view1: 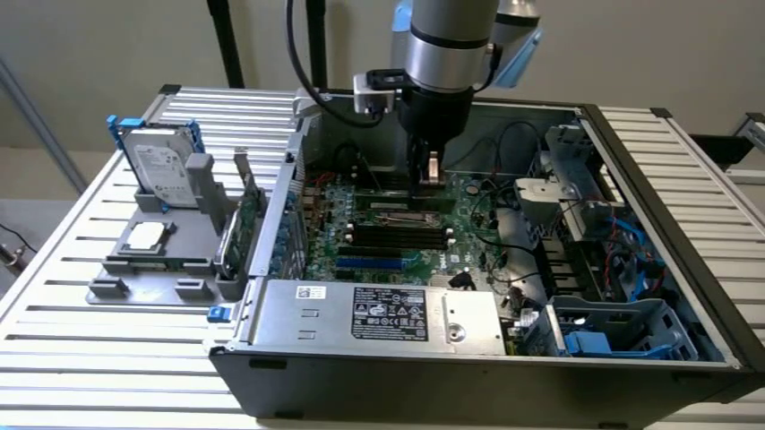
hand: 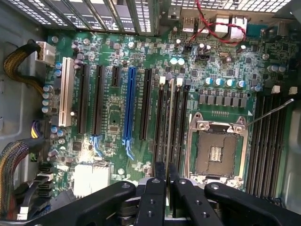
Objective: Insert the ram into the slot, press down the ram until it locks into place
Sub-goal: 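Insert the ram into the slot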
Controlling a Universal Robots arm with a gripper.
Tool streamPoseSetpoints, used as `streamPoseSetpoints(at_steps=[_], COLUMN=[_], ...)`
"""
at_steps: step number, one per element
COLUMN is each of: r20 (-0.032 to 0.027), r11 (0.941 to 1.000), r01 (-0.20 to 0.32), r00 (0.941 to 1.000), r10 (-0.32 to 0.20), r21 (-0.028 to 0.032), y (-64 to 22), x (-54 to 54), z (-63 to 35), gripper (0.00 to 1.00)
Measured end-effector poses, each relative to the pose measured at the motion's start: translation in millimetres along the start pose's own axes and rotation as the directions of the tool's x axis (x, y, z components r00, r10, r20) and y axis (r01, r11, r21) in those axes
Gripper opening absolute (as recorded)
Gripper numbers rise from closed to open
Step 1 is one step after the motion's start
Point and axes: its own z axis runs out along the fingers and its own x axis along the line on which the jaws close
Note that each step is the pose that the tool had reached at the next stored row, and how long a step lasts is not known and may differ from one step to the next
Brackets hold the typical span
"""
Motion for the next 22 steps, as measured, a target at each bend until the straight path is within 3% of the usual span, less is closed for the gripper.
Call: streamPoseSetpoints(at_steps=[6,22], r20=[-0.0089,-0.0165], r11=[1.0000,0.9998], r01=[-0.005,-0.014], r00=[0.9999,0.9998], r10=[0.005,0.014], r21=[-0.0022,-0.0124], y=[-0.2,-0.8], x=[-0.2,-0.8], z=[5.8,25.8], gripper=[0.13,0.13])
